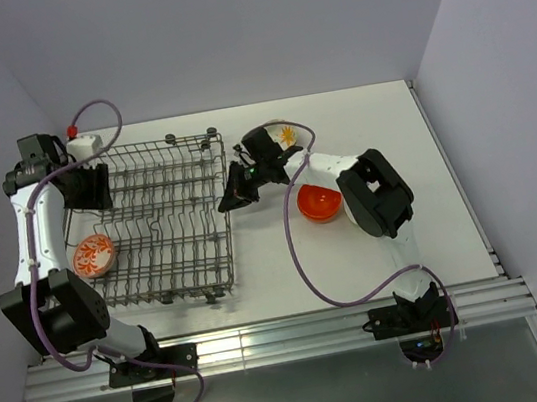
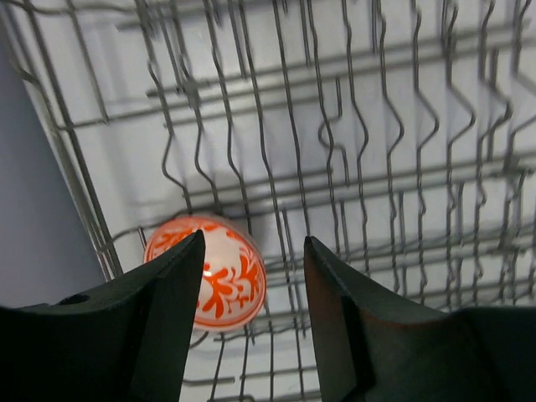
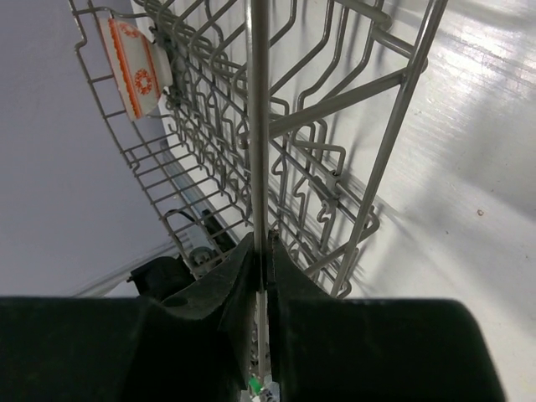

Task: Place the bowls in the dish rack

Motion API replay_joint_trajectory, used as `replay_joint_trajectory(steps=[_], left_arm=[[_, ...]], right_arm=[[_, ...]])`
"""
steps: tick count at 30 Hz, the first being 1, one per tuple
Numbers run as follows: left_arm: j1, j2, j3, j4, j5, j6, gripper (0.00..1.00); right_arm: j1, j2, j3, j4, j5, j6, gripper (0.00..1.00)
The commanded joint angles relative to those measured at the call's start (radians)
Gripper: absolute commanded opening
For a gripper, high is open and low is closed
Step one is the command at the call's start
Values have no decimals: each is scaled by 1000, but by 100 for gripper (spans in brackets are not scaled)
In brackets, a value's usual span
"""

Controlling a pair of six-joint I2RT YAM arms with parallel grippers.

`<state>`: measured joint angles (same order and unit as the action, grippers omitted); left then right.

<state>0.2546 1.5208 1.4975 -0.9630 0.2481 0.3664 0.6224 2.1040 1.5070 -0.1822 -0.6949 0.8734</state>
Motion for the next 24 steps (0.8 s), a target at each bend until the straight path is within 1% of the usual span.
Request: replay_joint_trajectory(steps=[1,3,4,7,9,17,18,21,22,24], left_arm=[[6,-42,-64,-137,8,146,58],[6,-63,-121,-161,-6,203,59],[8,-68,-140,-169,-16,207,59],[8,-85,-225,-163,-52,229,58],[6,-94,-258,-151,-78,227,58],[6,-100,-376,-63,-164,181,55],[6,-97,-382,-40,-167,177,55],[6,-79,-404,4,-173,160,54],[8,-70,-408,13,-173,161,54],[8,-60,-411,33,-178,158,53]], right_arm=[[4,-32,41,-42,26,-47,15],[5,-35,41,-49,28,-50,21],[4,-38,41,-59,32,-53,32],[5,-48,33,-69,38,-57,45],[5,-55,25,-68,37,-56,48],[5,-56,22,-74,31,-65,51],[5,-61,24,-76,31,-68,54],[3,-75,22,-88,34,-77,56],[3,-81,21,-94,38,-80,60],[-1,-97,10,-100,43,-88,63]])
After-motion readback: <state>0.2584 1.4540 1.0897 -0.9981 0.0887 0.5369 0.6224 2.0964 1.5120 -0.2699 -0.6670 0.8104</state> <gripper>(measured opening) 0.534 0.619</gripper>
